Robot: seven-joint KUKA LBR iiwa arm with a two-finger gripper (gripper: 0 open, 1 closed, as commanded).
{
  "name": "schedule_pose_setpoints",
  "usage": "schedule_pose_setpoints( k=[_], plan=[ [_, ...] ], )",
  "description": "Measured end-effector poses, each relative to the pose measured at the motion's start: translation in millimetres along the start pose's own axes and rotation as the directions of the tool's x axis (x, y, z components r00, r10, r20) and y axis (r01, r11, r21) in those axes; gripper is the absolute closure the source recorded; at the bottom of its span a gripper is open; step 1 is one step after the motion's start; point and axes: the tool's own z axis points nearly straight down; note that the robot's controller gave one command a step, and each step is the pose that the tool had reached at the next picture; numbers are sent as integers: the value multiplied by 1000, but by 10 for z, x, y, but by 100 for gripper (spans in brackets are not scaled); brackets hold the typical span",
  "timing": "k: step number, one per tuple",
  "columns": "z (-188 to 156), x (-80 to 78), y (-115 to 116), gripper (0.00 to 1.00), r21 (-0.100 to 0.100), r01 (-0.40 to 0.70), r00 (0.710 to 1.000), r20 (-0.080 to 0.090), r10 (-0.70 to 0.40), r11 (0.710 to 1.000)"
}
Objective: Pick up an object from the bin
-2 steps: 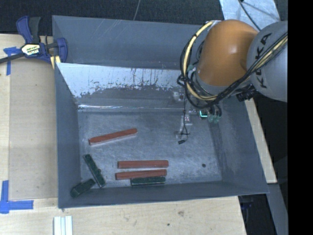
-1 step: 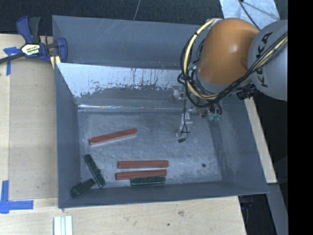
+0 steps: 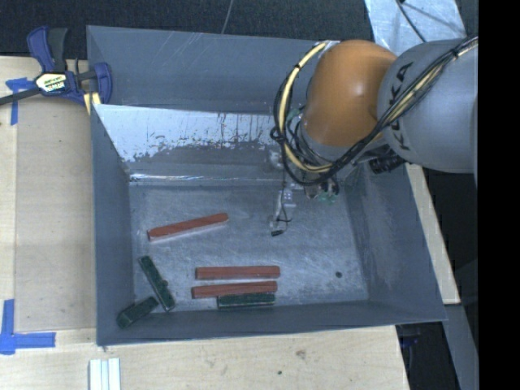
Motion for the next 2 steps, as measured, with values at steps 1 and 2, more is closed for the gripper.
schedule_pose_setpoints(
  k=[1, 2],
  plan=[
    [414, 226, 169, 0, -1, 80, 997, -8, -80, 997],
    [484, 333, 210, 0, -2, 194, 981, -10, -194, 981]
  ],
)
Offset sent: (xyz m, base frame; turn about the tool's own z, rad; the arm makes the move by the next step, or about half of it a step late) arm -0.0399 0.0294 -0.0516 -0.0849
